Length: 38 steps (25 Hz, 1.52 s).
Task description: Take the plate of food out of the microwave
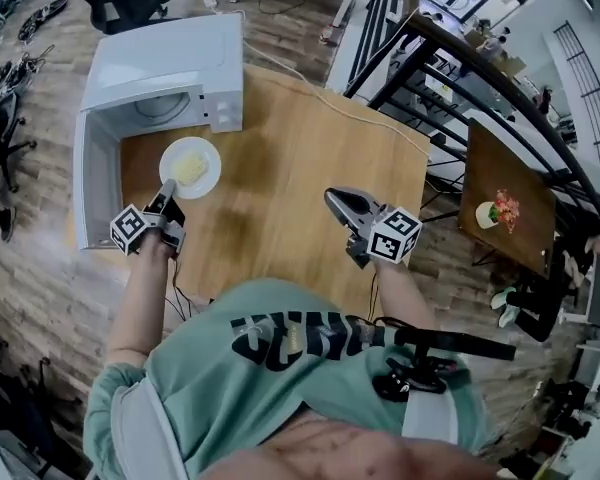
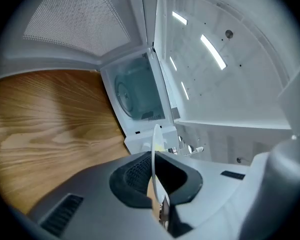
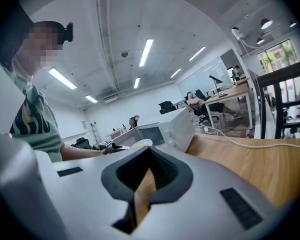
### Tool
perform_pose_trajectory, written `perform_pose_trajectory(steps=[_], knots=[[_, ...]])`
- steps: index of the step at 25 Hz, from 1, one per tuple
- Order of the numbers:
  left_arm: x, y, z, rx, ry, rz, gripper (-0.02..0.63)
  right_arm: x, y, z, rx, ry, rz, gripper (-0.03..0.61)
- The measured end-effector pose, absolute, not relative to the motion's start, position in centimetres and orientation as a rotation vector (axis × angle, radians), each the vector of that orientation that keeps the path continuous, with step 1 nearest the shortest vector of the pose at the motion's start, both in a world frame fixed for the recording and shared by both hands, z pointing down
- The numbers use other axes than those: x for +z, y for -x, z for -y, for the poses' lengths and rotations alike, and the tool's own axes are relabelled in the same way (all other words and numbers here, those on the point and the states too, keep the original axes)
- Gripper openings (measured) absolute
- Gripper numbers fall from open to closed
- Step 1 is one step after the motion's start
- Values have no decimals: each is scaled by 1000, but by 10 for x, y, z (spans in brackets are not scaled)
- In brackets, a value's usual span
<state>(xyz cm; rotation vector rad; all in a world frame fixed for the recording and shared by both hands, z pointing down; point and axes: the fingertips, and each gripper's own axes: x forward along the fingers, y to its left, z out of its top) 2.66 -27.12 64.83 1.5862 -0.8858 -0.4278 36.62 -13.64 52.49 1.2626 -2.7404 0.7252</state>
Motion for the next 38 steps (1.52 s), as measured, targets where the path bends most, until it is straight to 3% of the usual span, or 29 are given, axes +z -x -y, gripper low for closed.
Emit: perform_pose_trajectory(steps=[19, 38], knots=[[618, -170, 213, -217, -1721, 594, 15, 521, -439, 77, 711, -1505, 2667, 6], [652, -320, 172, 65, -1755, 388, 15, 547, -524, 11, 809, -1777, 2537, 8]])
